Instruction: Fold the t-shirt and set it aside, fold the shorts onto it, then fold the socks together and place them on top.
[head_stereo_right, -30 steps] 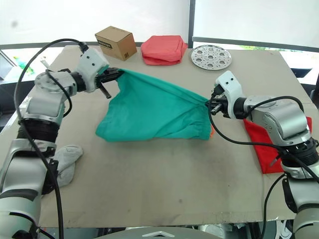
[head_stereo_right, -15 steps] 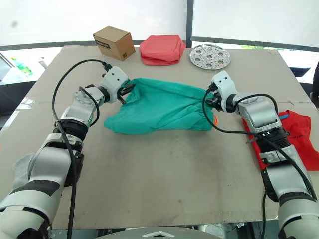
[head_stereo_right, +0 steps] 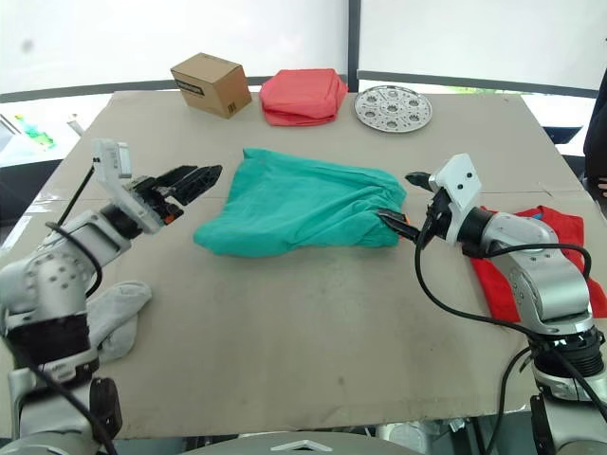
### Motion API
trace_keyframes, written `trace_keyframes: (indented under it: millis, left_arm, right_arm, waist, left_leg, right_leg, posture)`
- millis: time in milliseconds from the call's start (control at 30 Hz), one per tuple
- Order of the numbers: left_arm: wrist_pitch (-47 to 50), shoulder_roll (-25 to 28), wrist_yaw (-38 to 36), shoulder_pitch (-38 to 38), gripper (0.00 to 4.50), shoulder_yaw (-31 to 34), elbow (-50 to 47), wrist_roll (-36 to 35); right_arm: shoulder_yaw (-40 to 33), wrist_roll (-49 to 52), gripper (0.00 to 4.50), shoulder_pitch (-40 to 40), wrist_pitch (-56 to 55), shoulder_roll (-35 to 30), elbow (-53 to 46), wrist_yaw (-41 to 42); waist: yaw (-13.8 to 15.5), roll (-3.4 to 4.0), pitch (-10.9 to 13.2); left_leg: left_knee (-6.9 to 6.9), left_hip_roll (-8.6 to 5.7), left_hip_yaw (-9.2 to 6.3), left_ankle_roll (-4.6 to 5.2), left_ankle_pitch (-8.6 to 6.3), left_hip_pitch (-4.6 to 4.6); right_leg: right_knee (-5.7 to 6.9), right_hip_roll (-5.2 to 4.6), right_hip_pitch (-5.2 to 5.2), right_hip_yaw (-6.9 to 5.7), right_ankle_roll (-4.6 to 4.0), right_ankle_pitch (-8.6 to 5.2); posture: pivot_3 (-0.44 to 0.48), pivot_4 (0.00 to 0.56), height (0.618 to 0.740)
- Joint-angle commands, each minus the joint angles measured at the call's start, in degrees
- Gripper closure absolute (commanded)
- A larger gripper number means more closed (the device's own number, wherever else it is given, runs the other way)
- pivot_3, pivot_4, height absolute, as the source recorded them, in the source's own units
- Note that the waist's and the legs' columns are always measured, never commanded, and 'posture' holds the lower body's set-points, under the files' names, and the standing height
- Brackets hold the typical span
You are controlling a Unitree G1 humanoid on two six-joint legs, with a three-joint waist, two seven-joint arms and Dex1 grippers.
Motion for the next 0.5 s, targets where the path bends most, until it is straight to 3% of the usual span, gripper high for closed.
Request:
trace_keyframes:
  millis: [33, 167, 233, 367, 500]
  left_arm:
    - [7.5, -1.7, 8.8, 11.0, 0.06, 6.7, -11.5, -16.2]
    - [7.4, -4.2, 18.5, 25.8, 0.06, 7.6, -16.9, -28.5]
    - [5.4, -5.8, 23.7, 29.1, 0.06, 5.9, -17.4, -32.8]
    - [-1.3, -15.1, 38.6, 25.5, 0.06, -2.0, -14.7, -33.8]
    - [-5.5, -21.0, 48.3, 18.4, 0.06, -6.9, -8.5, -31.3]
  right_arm:
    - [-0.3, 3.2, 0.00, 2.4, -1.8, -0.1, -6.2, 2.7]
    - [1.5, 3.9, 0.00, 5.9, -2.1, 0.6, -9.7, 2.7]
    - [2.4, 3.4, 0.00, 6.8, -2.3, 0.8, -10.1, 2.5]
    - [3.8, 3.1, 0.00, 7.0, -2.4, 1.7, -10.5, 2.0]
    - [4.3, 2.7, 0.00, 7.7, -3.1, 1.3, -11.0, 2.2]
  waist:
    - [0.1, 0.00, 0.0]
    - [0.3, -0.01, 0.0]
    - [1.0, 0.01, 0.0]
    - [2.4, 0.07, 0.0]
    - [3.0, 0.01, -0.1]
  left_leg:
    - [0.01, 0.00, -0.08, 0.19, -0.11, 0.14]
    - [0.01, 0.01, -0.14, 0.17, -0.10, 0.15]
    - [0.02, -0.04, -0.21, 0.16, -0.10, 0.11]
    - [0.02, -0.35, -0.31, 0.18, -0.10, 0.05]
    - [0.18, -0.41, -0.48, 0.21, -0.08, -0.12]
  right_leg:
    - [0.02, 0.00, 0.13, -0.01, 0.00, 0.00]
    - [0.07, -0.23, 0.11, 0.08, -0.04, -0.01]
    - [0.08, -0.22, 0.11, -0.02, -0.27, -0.14]
    - [0.08, -0.31, 0.12, -0.09, -0.32, -0.16]
    - [0.07, -0.27, 0.16, -0.25, -0.55, -0.01]
  posture:
    - [0.000, 0.150, 0.740]
    - [0.000, 0.150, 0.740]
    - [0.000, 0.150, 0.740]
    - [0.000, 0.150, 0.740]
    - [0.000, 0.150, 0.740]
